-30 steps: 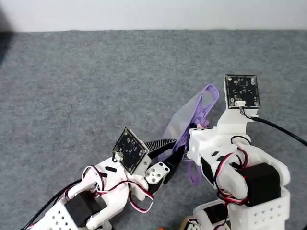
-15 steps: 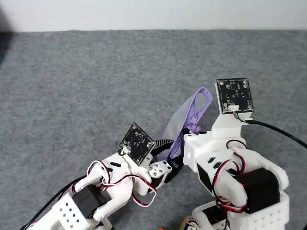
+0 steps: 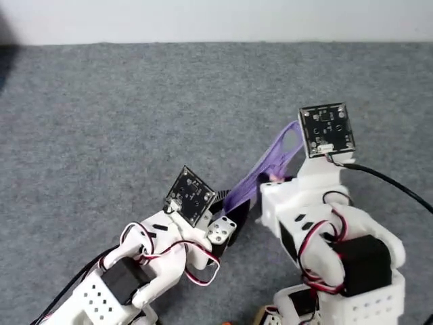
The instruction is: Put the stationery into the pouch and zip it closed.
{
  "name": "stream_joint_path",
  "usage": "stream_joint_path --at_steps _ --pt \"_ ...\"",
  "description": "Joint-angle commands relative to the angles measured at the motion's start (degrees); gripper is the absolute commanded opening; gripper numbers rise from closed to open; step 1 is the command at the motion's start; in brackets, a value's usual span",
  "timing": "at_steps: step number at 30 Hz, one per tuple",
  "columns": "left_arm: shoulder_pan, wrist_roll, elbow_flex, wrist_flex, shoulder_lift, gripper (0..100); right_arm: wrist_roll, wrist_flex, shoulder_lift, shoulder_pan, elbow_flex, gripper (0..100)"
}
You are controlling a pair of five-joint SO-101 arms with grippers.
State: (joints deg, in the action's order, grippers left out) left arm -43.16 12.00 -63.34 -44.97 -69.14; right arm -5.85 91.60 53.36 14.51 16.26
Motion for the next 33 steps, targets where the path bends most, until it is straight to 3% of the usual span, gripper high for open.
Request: stream_joint_path --at_steps 1,9,14,23,26,33 --pt "2.7 -0.2 5.5 -3.7 -0.4 1 5.9 -5.5 -1.0 -9.0 0.3 0.8" --pt "2.7 0.0 7.4 -5.4 -0.5 1 10.7 -26.8 -1.0 -21.8 11.1 0.8" --pt "2.7 0.0 8.0 -5.4 -0.5 1 10.6 -28.0 -1.0 -22.7 13.9 0.8" --pt "2.8 0.1 8.6 -5.5 -0.5 1 13.2 -42.1 -1.0 -30.2 24.4 0.8" --pt "2.8 1.3 8.6 -5.5 -0.5 1 13.2 -43.1 -1.0 -31.6 25.8 0.8" --pt "2.6 1.2 8.7 -5.0 -0.5 1 12.7 -34.7 -0.3 -29.7 22.8 0.8"
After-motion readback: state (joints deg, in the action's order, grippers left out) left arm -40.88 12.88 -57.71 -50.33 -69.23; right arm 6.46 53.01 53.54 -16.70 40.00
